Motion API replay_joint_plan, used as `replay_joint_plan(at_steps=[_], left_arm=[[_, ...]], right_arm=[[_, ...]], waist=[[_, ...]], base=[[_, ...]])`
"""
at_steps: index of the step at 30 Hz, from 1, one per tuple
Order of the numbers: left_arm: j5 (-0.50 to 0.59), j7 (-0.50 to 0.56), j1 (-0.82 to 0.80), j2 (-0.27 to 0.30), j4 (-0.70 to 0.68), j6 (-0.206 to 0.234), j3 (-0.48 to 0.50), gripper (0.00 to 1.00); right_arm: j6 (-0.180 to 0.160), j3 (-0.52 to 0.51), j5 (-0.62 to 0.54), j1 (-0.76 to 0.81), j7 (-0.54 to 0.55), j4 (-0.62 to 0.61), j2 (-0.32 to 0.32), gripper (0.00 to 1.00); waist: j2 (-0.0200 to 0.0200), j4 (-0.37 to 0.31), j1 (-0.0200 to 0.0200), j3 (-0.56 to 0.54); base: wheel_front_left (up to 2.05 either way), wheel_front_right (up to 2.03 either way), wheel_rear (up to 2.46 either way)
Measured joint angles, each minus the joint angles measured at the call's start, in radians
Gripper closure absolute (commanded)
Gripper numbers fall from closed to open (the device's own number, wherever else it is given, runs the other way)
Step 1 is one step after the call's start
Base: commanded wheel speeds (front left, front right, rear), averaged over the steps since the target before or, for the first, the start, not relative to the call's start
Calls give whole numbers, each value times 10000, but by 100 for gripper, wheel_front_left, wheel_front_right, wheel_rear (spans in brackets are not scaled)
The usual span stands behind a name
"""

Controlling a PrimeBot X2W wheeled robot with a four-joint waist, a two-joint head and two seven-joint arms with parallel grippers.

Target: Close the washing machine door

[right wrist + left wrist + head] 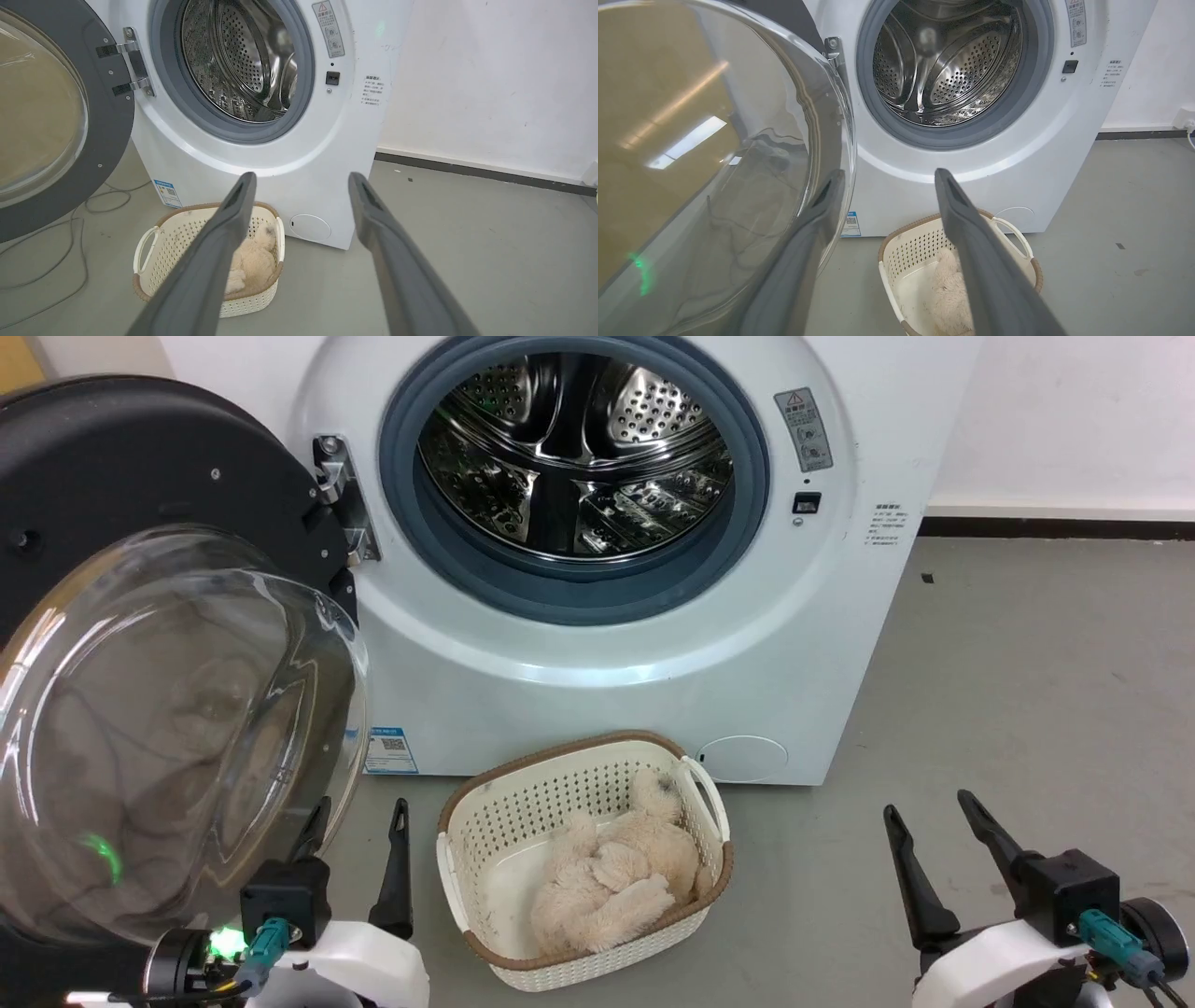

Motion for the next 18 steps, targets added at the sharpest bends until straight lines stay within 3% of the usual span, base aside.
replay_joint_plan(at_steps=[18], left_arm=[[-125, -357, 1, 0, 21, 107, -12, 0]], right_arm=[[2, 194, 255, 0, -368, 25, 0, 0]], waist=[[0, 455, 1, -10]], base=[[0, 0, 0]])
